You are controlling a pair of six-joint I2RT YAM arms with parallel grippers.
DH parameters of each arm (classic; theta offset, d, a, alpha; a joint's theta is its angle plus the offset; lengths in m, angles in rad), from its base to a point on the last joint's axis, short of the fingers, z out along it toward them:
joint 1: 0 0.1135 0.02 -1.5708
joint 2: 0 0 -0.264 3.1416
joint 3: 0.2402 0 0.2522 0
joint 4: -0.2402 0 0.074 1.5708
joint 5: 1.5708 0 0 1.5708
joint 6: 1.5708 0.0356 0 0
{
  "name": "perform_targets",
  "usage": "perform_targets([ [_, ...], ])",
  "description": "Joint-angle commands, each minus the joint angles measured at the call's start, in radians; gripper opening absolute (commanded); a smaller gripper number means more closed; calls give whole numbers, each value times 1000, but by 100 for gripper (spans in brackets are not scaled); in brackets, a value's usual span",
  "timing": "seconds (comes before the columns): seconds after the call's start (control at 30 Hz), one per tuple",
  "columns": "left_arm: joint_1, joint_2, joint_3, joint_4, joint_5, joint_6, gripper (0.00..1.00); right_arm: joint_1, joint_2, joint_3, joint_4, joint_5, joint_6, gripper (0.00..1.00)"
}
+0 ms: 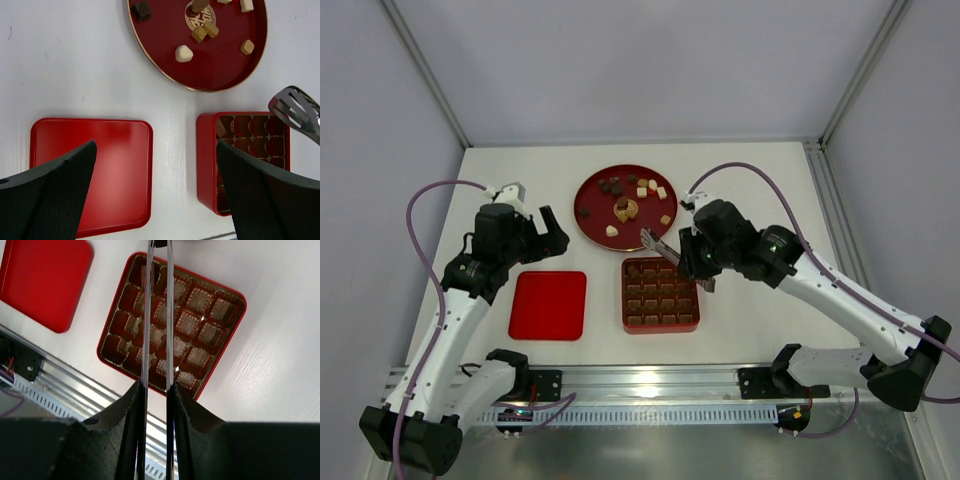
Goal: Pack the chocolate
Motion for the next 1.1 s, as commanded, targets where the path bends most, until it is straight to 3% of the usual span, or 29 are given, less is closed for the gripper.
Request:
perform_targets([
  [0.0, 3, -1, -4, 17, 13, 1, 100, 51, -59, -47, 9, 13, 77, 25],
  [0.27, 3, -2, -7, 17, 15, 0, 100, 85, -91, -162, 44, 16, 123, 25],
  [0.67, 3, 2, -6, 17, 10, 1, 100, 95, -59, -162, 52, 24, 117, 26],
  [1.07, 3, 1, -4, 17, 10, 1, 100, 98, -53, -158, 50, 33, 117, 34],
])
